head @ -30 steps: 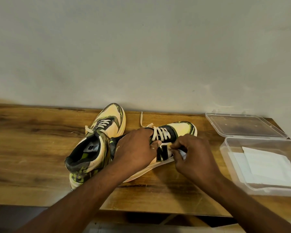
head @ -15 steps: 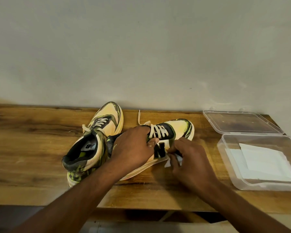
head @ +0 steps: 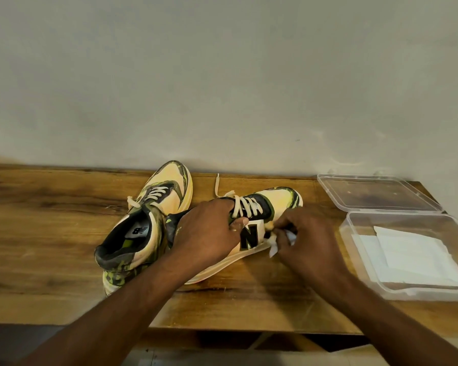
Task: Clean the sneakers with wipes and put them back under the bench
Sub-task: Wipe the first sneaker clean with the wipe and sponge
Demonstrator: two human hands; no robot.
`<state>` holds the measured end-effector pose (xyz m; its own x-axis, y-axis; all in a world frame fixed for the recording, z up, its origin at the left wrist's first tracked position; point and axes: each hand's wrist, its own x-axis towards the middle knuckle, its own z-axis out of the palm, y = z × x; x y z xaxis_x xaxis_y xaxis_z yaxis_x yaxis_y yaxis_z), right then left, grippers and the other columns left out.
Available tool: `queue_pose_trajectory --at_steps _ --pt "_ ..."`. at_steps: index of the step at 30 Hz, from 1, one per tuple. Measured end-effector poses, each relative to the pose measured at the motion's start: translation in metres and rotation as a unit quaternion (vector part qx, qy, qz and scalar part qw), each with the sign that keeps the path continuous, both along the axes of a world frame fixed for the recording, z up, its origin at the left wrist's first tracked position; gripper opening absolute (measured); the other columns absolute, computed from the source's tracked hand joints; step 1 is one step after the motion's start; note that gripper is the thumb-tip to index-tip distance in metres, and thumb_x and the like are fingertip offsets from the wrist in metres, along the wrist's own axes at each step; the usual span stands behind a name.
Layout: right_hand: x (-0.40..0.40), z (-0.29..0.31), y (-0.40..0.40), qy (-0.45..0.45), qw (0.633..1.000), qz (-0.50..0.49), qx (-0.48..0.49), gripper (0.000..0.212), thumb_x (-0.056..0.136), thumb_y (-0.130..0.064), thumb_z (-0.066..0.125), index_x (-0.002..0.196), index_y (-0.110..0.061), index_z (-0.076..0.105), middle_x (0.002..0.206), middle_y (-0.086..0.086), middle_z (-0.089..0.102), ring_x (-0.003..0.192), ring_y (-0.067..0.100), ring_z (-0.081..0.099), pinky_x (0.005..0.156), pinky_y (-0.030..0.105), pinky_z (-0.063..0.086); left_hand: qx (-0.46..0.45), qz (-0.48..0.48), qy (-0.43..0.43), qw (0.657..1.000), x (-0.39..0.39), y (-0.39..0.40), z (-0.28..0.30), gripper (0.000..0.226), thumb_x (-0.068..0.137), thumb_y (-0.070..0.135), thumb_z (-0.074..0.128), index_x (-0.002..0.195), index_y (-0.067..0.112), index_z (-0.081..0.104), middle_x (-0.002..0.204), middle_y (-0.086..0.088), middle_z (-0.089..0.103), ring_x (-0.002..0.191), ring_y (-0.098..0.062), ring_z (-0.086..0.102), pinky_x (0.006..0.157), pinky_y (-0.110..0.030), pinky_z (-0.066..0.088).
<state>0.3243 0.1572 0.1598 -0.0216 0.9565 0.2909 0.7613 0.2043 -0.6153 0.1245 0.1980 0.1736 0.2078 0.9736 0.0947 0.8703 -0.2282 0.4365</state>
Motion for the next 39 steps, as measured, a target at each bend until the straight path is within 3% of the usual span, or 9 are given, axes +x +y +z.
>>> queue_pose_trajectory --at_steps 3,8,12,15,18,22,26,35,39 --pt "0.011 0.002 0.010 0.033 0.998 -0.043 0.014 0.023 0.080 0.000 0.082 0.083 -0.022 0.075 0.082 -0.012 0.069 0.079 0.005 0.066 0.075 0.036 0.062 0.001 -0.002 -0.001 1.000 0.000 0.001 -0.001 0.031 0.100 0.051 0.059 0.122 0.030 0.070 0.113 0.008 0.076 0.102 -0.020 0.070 0.078 -0.033 0.054" --pt "-0.019 -0.004 -0.011 0.003 1.000 0.022 -0.005 0.024 0.080 -0.004 0.082 0.086 -0.025 0.073 0.086 -0.016 0.067 0.082 0.001 0.064 0.073 0.023 0.060 0.007 0.002 0.001 1.000 0.001 0.000 0.001 0.028 0.101 0.050 0.060 0.117 0.029 0.070 0.110 0.006 0.075 0.099 -0.021 0.069 0.069 -0.029 0.040" --pt "-0.004 0.004 0.014 0.034 0.999 -0.004 0.000 0.023 0.081 -0.001 0.080 0.084 -0.023 0.074 0.085 -0.016 0.069 0.080 0.000 0.065 0.071 0.014 0.056 0.005 -0.005 0.004 1.000 -0.004 0.004 0.000 0.029 0.100 0.051 0.060 0.115 0.029 0.070 0.105 0.006 0.076 0.096 -0.022 0.069 0.070 -0.031 0.049" --pt "0.021 0.011 0.033 0.047 0.995 -0.078 0.033 0.019 0.080 -0.002 0.081 0.079 -0.020 0.075 0.080 -0.014 0.072 0.075 0.002 0.067 0.072 0.029 0.060 0.002 -0.013 0.007 1.000 -0.005 0.003 0.000 0.029 0.099 0.050 0.060 0.115 0.028 0.070 0.104 0.007 0.076 0.095 -0.020 0.069 0.072 -0.032 0.053" --pt "0.006 0.008 0.021 0.065 0.997 -0.051 -0.004 0.021 0.080 -0.002 0.081 0.082 -0.022 0.076 0.079 -0.015 0.071 0.075 0.000 0.068 0.066 0.014 0.055 0.005 -0.018 0.007 1.000 -0.005 0.003 0.001 0.030 0.100 0.050 0.060 0.118 0.029 0.070 0.105 0.007 0.076 0.095 -0.019 0.069 0.075 -0.033 0.055" --pt "-0.013 0.004 0.007 0.054 0.997 0.037 -0.043 0.022 0.081 -0.003 0.082 0.085 -0.024 0.076 0.081 -0.016 0.071 0.078 -0.002 0.069 0.070 0.013 0.057 0.005 -0.018 0.006 1.000 -0.004 0.004 0.003 0.031 0.098 0.050 0.063 0.120 0.030 0.070 0.106 0.007 0.076 0.096 -0.021 0.070 0.073 -0.033 0.054" --pt "0.009 0.012 0.025 0.051 0.998 -0.012 -0.020 0.019 0.080 -0.003 0.082 0.080 -0.022 0.077 0.077 -0.016 0.071 0.078 -0.002 0.068 0.066 0.008 0.052 0.007 -0.025 0.015 1.000 -0.006 0.003 0.002 0.030 0.099 0.051 0.061 0.118 0.030 0.070 0.105 0.006 0.076 0.097 -0.021 0.069 0.077 -0.037 0.057" --pt "-0.005 0.010 0.016 0.028 0.999 0.023 -0.018 0.017 0.080 -0.006 0.083 0.086 -0.022 0.079 0.081 -0.016 0.072 0.078 -0.001 0.068 0.071 0.017 0.057 0.016 -0.033 0.009 0.999 -0.006 0.006 0.000 0.033 0.097 0.052 0.063 0.122 0.031 0.070 0.108 0.007 0.076 0.098 -0.020 0.070 0.078 -0.036 0.058" --pt "0.019 0.017 0.034 0.025 0.998 -0.048 0.027 0.018 0.079 -0.005 0.083 0.079 -0.023 0.077 0.076 -0.016 0.071 0.072 0.001 0.068 0.069 0.028 0.060 0.004 -0.057 -0.002 0.998 -0.008 0.006 -0.001 0.032 0.096 0.051 0.064 0.121 0.032 0.071 0.103 0.008 0.076 0.093 -0.019 0.069 0.079 -0.038 0.058"
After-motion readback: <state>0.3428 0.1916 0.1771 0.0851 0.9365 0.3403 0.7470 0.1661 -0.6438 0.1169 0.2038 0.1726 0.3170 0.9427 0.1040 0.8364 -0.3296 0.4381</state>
